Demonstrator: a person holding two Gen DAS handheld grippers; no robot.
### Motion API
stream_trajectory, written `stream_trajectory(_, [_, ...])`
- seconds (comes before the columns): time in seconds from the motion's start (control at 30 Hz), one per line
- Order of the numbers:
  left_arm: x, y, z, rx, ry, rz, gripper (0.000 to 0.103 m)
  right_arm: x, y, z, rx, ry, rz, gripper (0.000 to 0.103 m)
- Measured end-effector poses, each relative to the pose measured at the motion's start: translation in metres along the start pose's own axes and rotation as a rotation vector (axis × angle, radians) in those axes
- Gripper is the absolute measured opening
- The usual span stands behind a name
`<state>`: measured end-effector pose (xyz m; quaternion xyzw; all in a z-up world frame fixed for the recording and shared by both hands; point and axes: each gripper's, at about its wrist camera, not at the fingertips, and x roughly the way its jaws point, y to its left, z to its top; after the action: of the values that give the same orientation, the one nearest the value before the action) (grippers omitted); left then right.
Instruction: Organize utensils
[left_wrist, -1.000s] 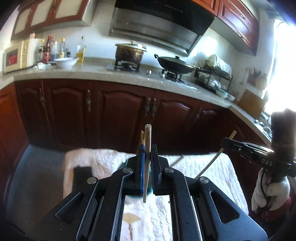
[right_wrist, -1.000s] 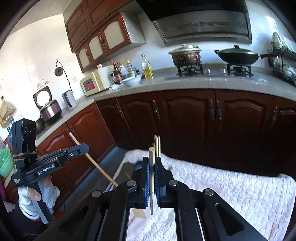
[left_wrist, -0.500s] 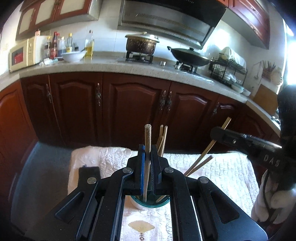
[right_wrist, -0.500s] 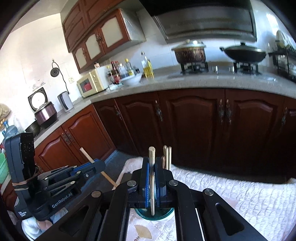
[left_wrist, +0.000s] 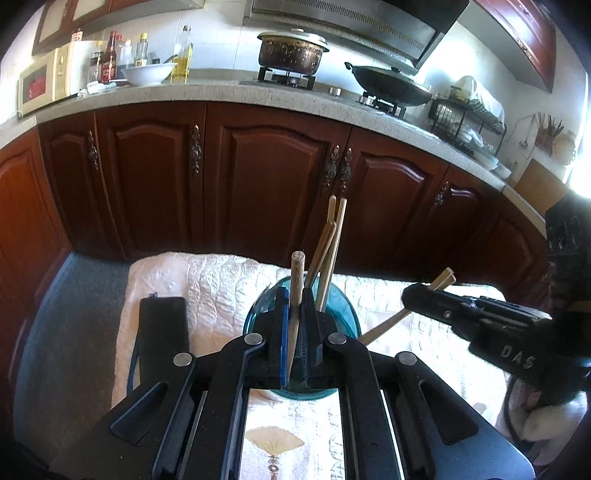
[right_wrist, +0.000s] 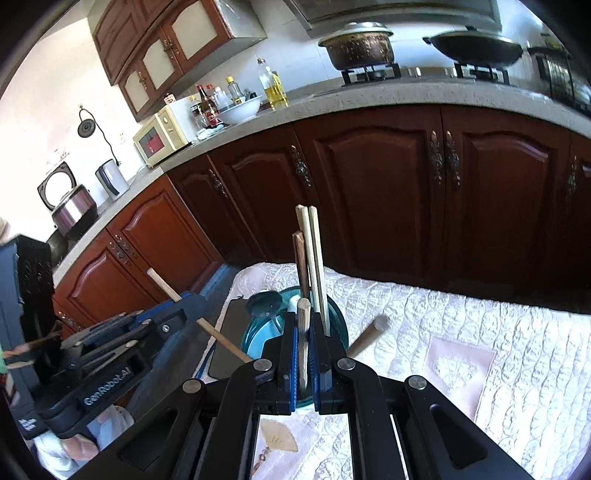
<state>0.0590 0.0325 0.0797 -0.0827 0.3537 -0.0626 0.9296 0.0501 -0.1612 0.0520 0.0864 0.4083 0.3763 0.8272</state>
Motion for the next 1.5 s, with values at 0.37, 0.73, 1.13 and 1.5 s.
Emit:
stream_trajectory(0.37, [-0.020, 0.001, -0.005, -0.019, -0.019, -0.007, 0.042, -0.036, -0.013, -0.019, 0.047, -0.031, 0.037, 0.032])
stream_trajectory(0.73, [-0.054, -0.012, -0.031, 0.015, -0.065, 0.062, 0.045, -0.057, -0.009, -0.059, 0.032, -0.069, -0.036, 0.034])
stream_trajectory(1.13, [-0.058, -0.031, -0.073, 0.039, -0.046, 0.114, 0.045, -0.049, 0.016, -0.078, -0.024, -0.084, -0.140, 0.043])
stream_trajectory(1.5, [-0.067, -0.031, -0.083, 0.045, -0.069, 0.155, 0.045, -0.051, 0.024, -0.082, -0.040, -0.095, -0.169, 0.043])
